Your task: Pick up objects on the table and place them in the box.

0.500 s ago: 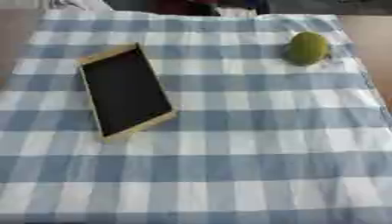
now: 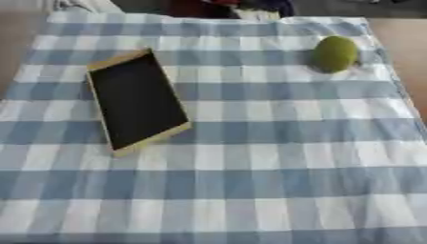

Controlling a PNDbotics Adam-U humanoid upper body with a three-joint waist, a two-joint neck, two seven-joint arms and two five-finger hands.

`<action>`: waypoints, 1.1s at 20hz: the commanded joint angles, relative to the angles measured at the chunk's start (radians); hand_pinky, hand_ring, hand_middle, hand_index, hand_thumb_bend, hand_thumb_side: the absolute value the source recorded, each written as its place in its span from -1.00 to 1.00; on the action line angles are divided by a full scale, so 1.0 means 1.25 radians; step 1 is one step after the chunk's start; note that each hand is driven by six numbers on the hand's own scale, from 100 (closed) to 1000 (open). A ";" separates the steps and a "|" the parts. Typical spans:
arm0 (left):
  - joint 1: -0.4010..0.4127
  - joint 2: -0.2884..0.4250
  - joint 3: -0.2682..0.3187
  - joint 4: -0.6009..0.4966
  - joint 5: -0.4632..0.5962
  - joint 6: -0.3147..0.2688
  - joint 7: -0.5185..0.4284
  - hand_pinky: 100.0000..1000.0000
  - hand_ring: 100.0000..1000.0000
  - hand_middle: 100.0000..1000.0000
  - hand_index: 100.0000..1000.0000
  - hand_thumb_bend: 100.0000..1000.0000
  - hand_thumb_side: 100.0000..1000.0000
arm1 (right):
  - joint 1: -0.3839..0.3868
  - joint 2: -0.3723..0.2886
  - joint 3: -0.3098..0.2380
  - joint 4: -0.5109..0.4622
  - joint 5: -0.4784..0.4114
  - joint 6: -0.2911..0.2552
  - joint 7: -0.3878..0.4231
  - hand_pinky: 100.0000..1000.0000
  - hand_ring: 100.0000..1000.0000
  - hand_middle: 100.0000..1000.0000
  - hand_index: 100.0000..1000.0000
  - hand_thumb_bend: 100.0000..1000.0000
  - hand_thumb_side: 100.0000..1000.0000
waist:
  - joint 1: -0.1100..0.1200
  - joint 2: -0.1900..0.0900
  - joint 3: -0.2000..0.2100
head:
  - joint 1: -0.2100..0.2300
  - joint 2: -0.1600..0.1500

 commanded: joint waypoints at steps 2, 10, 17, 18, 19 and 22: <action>-0.003 0.021 0.009 -0.015 -0.005 0.001 -0.002 0.34 0.05 0.47 0.72 -0.84 -0.24 | -0.006 -0.076 -0.014 -0.013 0.026 0.005 -0.010 0.57 0.40 0.44 0.63 -1.00 -0.32 | -0.001 -0.015 -0.001 | 0.004 -0.004; 0.000 0.026 0.009 -0.015 -0.008 0.003 -0.003 0.34 0.05 0.47 0.72 -0.84 -0.24 | 0.016 -0.266 0.028 -0.013 0.197 0.077 0.030 0.55 0.45 0.46 0.60 -0.94 -0.40 | -0.009 -0.018 -0.006 | 0.008 0.003; 0.001 0.028 0.007 -0.015 -0.007 0.003 -0.005 0.34 0.05 0.47 0.72 -0.84 -0.24 | 0.015 -0.354 0.087 -0.013 0.353 0.093 0.154 0.55 0.51 0.52 0.60 -0.83 -0.29 | -0.011 -0.019 -0.004 | 0.005 0.003; 0.001 0.028 0.007 -0.015 -0.007 0.003 -0.005 0.34 0.05 0.47 0.72 -0.84 -0.24 | 0.015 -0.359 0.093 -0.013 0.372 0.089 0.175 0.55 0.52 0.53 0.60 -0.81 -0.26 | -0.012 -0.019 -0.004 | 0.005 0.002; 0.000 0.028 0.007 -0.015 -0.007 0.003 -0.005 0.34 0.05 0.47 0.72 -0.84 -0.24 | 0.015 -0.364 0.100 -0.013 0.392 0.084 0.201 0.56 0.53 0.53 0.61 -0.79 -0.22 | -0.012 -0.019 -0.003 | 0.004 0.002; 0.000 0.028 0.006 -0.015 -0.006 0.003 -0.005 0.34 0.05 0.48 0.72 -0.85 -0.24 | 0.016 -0.367 0.114 -0.013 0.435 0.065 0.274 0.56 0.54 0.54 0.61 -0.79 -0.12 | -0.012 -0.019 -0.003 | 0.004 0.002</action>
